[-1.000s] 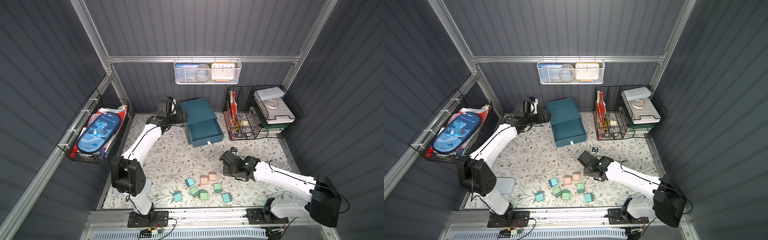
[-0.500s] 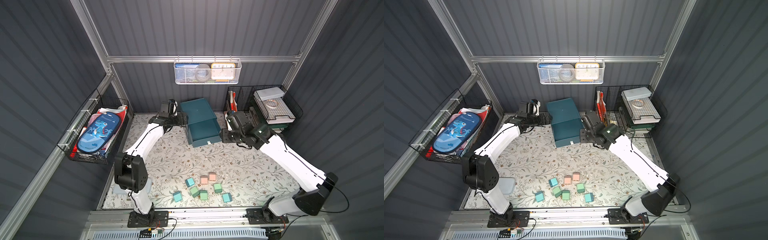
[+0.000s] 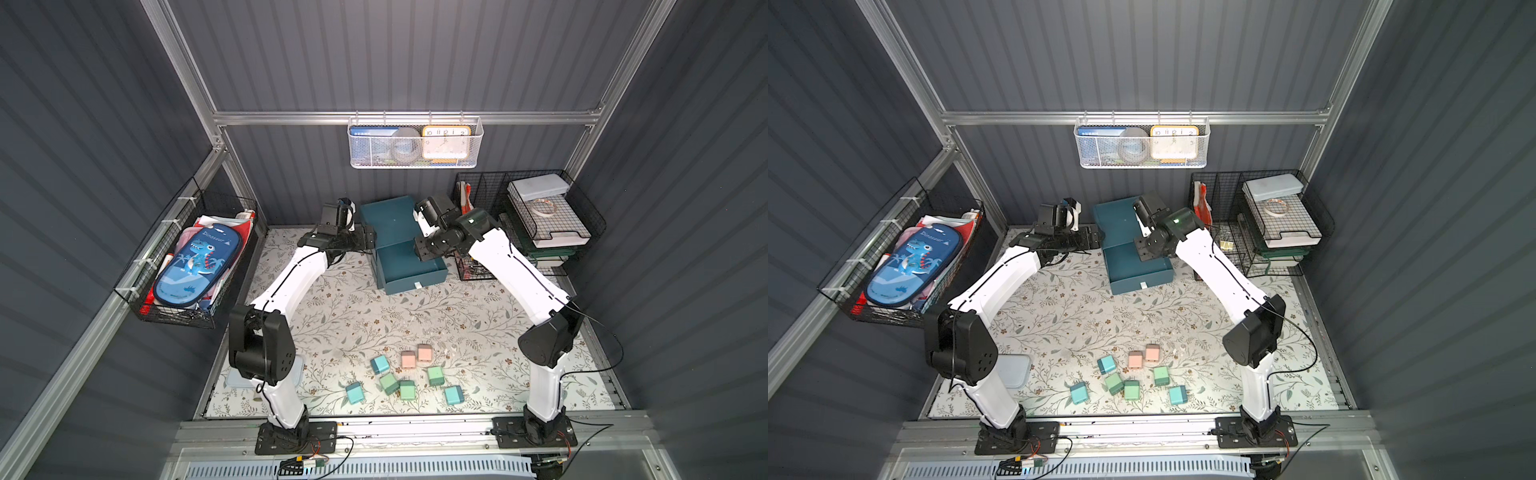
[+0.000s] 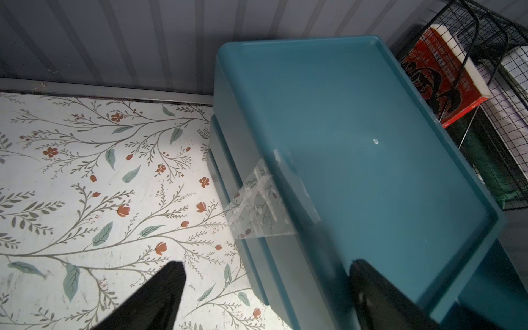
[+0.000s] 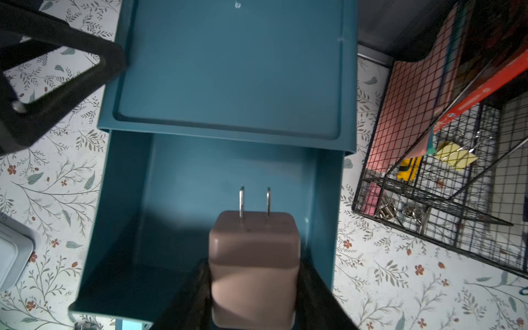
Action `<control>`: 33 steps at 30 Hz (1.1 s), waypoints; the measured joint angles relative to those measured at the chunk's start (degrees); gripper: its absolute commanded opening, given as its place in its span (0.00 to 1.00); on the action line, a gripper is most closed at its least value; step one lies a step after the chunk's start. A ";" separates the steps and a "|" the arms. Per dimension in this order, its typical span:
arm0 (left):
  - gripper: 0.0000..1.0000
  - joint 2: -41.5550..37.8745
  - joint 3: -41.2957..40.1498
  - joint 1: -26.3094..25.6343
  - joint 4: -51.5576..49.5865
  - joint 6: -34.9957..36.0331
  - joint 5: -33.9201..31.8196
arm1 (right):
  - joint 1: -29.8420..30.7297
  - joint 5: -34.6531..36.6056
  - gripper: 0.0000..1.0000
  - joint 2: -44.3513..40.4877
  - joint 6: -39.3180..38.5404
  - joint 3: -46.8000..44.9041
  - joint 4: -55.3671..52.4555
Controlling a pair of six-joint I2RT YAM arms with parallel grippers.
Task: Place the plugs into the drawer by color
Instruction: Place the plug in the drawer.
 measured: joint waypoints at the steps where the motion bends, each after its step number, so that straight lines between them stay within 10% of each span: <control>1: 0.95 0.00 0.00 0.00 0.00 0.02 0.00 | -0.31 -0.37 0.29 0.07 -0.17 -0.02 -0.02; 20: 0.95 0.00 0.00 0.00 -0.02 0.02 0.15 | -3.13 -4.11 0.35 5.40 -1.27 -5.95 2.25; 33: 0.97 0.00 0.00 -0.11 -0.02 0.44 0.37 | -4.11 -3.54 0.71 5.57 -2.95 -6.32 4.02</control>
